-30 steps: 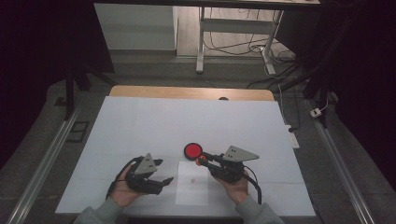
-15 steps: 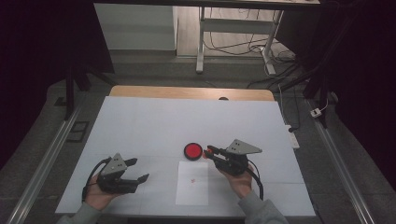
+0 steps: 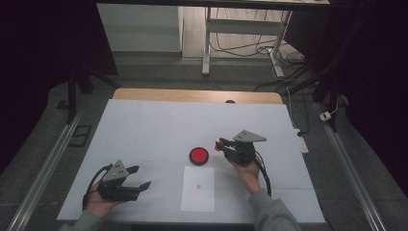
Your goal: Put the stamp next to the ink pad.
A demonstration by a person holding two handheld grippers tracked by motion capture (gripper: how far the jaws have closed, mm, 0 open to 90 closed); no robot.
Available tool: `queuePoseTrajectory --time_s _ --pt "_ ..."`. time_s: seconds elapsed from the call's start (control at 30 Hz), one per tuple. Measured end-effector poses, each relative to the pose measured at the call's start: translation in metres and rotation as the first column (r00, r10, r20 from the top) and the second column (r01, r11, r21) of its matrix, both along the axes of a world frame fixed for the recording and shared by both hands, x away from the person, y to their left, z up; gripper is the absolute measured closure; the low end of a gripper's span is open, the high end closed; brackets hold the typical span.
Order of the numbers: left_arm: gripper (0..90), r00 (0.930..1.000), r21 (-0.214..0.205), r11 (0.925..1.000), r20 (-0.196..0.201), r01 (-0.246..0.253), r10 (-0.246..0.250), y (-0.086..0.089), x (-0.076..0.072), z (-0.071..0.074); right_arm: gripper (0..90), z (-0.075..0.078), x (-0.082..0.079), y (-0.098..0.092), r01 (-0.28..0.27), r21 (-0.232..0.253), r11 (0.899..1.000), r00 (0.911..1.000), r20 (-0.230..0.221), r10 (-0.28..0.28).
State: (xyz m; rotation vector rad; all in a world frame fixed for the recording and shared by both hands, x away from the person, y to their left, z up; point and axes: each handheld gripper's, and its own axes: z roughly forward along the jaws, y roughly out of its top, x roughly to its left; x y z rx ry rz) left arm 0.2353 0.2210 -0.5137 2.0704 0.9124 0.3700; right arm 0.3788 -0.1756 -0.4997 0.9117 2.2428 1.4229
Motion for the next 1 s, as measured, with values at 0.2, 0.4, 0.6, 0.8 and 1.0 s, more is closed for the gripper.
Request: queuePoseTrajectory --time_s 0.2,0.4,0.6,0.8,1.0 --pt "26.6 1.0000 0.000 1.0000 0.007 -0.003 0.003 0.000 -0.001 0.000 72.3 -0.018 0.015 0.013 0.004 -0.075 0.997 0.9994 -0.034 -0.006" --pt "26.6 1.0000 0.000 1.0000 0.007 -0.003 0.003 0.000 -0.001 -0.001 72.2 -0.026 0.018 0.017 0.004 -0.098 0.995 0.9986 -0.053 -0.009" --pt "26.6 1.0000 0.000 1.0000 0.008 -0.002 0.002 0.000 -0.001 -0.001 71.4 -0.028 0.018 0.019 0.001 -0.129 0.992 0.9983 -0.058 -0.009" --pt "26.5 0.9999 -0.001 1.0000 0.008 -0.006 0.006 0.000 -0.001 -0.002 57.4 -0.024 0.016 0.016 0.008 -0.097 0.995 0.9987 -0.048 -0.013" --pt "26.5 0.9999 -0.005 0.9999 0.012 -0.011 0.011 0.002 -0.001 -0.001 49.1 -0.008 0.003 0.006 0.007 -0.056 0.998 1.0000 -0.006 -0.008"
